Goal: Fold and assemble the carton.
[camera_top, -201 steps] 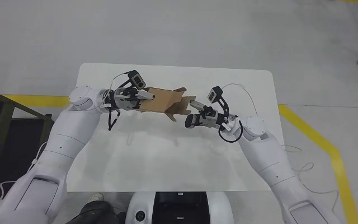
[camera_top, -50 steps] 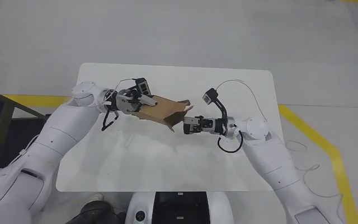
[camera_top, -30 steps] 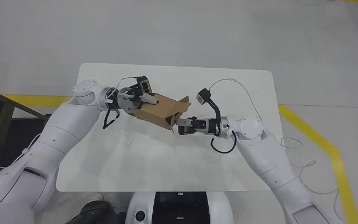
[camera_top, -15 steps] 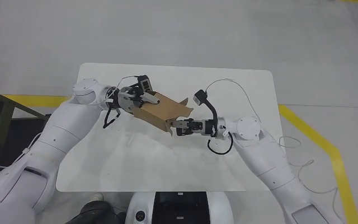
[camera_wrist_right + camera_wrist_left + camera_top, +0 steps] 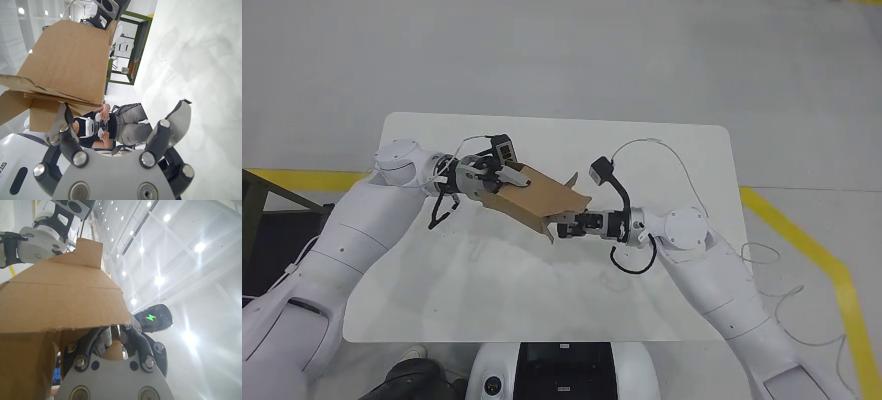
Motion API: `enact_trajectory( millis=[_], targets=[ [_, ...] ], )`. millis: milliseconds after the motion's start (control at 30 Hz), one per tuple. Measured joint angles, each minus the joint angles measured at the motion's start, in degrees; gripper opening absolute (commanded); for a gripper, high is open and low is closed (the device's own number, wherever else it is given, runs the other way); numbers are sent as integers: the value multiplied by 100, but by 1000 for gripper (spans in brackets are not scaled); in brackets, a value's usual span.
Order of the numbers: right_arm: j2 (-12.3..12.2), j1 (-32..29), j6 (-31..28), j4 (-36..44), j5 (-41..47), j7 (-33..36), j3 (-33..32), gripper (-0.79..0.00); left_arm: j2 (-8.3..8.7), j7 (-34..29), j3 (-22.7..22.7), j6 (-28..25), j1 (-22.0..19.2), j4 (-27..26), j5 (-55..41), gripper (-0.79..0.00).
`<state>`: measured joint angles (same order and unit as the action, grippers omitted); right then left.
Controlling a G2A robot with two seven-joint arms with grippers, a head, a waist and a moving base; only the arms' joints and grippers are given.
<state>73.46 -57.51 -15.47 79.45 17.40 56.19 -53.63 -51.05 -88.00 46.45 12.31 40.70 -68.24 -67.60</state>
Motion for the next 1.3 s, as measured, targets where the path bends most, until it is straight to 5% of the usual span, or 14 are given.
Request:
enact_trajectory(
  millis=[1300],
  targets=[
    [-74,-145,32,-180,193,-540,-467,0,125,0,224,47,274,-195,-328,-785]
  ],
)
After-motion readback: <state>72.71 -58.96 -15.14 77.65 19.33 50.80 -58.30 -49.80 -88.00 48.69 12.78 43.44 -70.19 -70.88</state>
